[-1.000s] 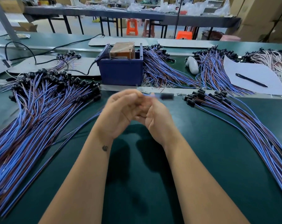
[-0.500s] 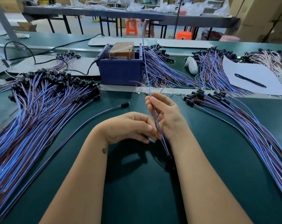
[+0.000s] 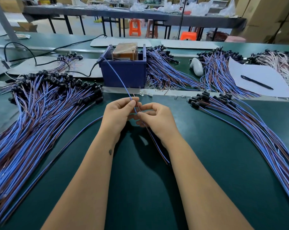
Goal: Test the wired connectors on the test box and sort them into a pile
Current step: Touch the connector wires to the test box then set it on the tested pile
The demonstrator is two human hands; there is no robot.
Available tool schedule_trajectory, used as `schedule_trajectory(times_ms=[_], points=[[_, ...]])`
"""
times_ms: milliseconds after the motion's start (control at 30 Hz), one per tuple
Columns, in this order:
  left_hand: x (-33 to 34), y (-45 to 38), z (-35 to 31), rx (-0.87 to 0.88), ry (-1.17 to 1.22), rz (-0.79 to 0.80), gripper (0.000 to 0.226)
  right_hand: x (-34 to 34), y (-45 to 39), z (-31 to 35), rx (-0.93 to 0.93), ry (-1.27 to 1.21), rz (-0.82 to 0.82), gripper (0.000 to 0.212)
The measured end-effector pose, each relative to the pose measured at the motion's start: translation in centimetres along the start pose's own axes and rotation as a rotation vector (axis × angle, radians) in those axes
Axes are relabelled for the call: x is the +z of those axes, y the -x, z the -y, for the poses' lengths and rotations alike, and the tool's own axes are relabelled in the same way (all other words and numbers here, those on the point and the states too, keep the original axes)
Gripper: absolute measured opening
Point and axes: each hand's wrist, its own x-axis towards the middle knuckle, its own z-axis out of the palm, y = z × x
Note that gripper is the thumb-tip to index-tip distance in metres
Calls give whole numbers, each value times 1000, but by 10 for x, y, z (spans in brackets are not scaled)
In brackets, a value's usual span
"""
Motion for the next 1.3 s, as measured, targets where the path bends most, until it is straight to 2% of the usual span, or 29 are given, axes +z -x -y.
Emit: schedule_trajectory(times_ms=[133, 267, 433, 567, 733, 900, 1000, 1100, 1300], points=[[-1, 1, -1, 11, -37, 22, 21, -1, -1, -1, -3, 19, 13, 11], [-2, -1, 1, -12, -88, -13, 21, -2, -1, -1, -6, 30, -11, 21], [-1, -3, 0, 3, 6, -64, 23, -2, 0, 0, 16, 41, 47, 27], [0, -3, 0, 6, 38, -32, 27, -2, 2, 3, 28, 182, 119, 15], [2, 0, -1, -26, 33, 29, 28, 0, 2, 2, 20, 228, 93, 25], [7, 3, 2, 11, -72, 57, 21, 0, 0, -2, -20, 127, -6, 14], [13, 4, 4, 70, -56, 76, 27, 2, -2, -5, -50, 56, -106, 14], [23, 5, 9, 95, -37, 37, 31, 4, -6, -9, -60, 43, -131, 14], [27, -4, 14, 80, -3, -144, 28, 19, -18, -13, -62, 117, -160, 14]])
